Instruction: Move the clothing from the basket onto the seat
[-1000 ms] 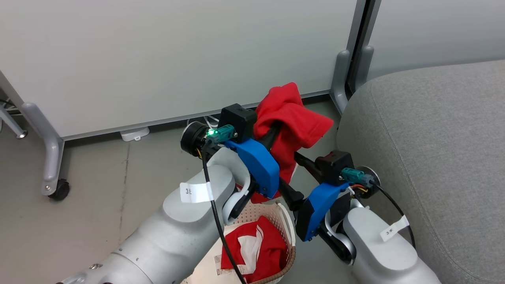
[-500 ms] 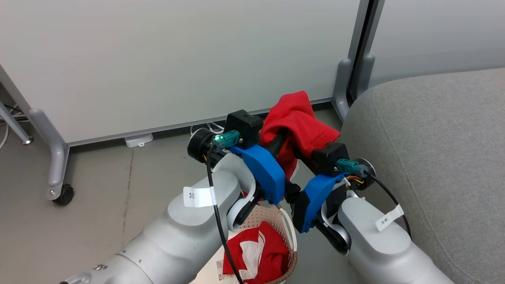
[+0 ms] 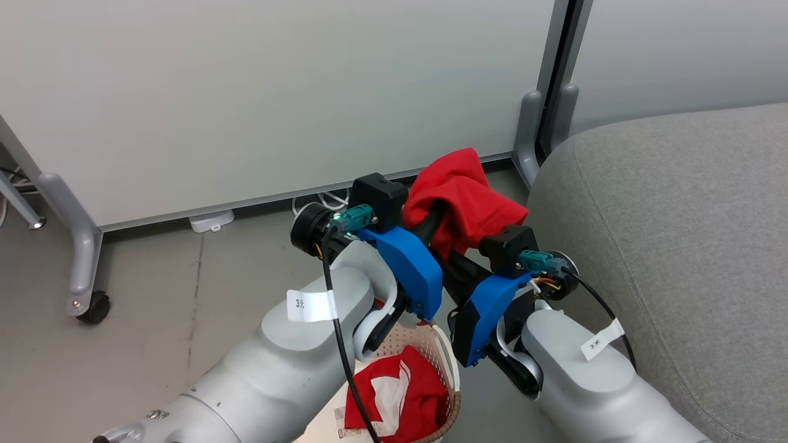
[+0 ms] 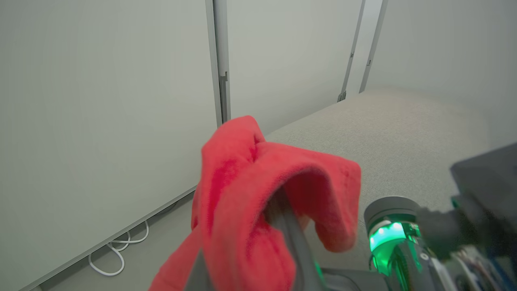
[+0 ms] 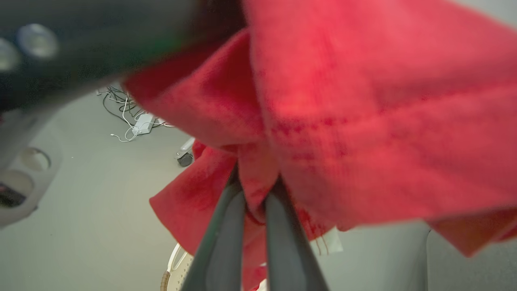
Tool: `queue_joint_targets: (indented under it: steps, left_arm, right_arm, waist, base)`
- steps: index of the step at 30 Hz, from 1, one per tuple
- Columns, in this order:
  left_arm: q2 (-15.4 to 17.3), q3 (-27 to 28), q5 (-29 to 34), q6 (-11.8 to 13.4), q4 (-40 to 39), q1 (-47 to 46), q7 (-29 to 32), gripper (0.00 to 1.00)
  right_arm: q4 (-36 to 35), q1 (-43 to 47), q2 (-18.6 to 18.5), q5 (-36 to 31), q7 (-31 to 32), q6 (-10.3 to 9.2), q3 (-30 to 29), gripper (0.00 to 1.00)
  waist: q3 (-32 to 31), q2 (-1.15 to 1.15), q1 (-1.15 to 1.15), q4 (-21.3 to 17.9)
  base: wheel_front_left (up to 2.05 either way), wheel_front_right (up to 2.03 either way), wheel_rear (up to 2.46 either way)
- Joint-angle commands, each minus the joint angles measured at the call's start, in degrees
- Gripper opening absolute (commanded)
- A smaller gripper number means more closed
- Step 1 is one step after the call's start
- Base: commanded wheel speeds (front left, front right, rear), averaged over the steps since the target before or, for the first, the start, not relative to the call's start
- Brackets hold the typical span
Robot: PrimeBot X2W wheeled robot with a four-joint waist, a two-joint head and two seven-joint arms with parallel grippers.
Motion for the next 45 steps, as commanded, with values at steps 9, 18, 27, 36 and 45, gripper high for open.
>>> queue_joint_targets:
  steps: [9,18,27,36,45]
  left_arm:
    - [0.01,-0.68,-0.46,0.23,1.05,-1.16,-0.43,0.00]
    - [0.02,0.00,1.32,-0.29,0.65,-1.03,-0.44,1.00]
    - [2.22,8.51,8.75,0.26,-4.52,3.43,-0.45,1.00]
    - [7.82,23.62,20.44,0.19,-17.89,20.04,-0.41,1.00]
    - [9.76,36.98,30.74,-1.78,-26.26,34.40,-0.41,1.00]
  right_arm:
    - [1.79,-1.44,-0.15,2.00,-1.37,0.01,1.71,0.00]
    - [2.52,-1.88,-0.14,3.39,-2.04,0.01,2.74,0.00]
    - [2.97,-2.36,-0.14,3.63,-2.37,0.01,2.86,0.00]
    - [2.81,-2.84,-0.14,2.18,-2.52,0.01,1.58,0.00]
    - [1.36,-1.82,-0.14,-0.50,-2.56,0.01,-1.42,0.00]
  waist:
    - [0.02,0.00,0.00,-0.30]
    - [0.07,0.00,0.00,-0.47]
    - [0.41,0.00,0.00,-0.28]
    - [1.31,0.00,0.00,-0.31]
    - [2.04,0.00,0.00,-0.41]
  base:
    - [0.00,0.00,0.00]
    - [0.00,0.00,0.00]
    - [0.00,0.00,0.00]
    - [0.00,0.00,0.00]
    - [0.00,0.00,0.00]
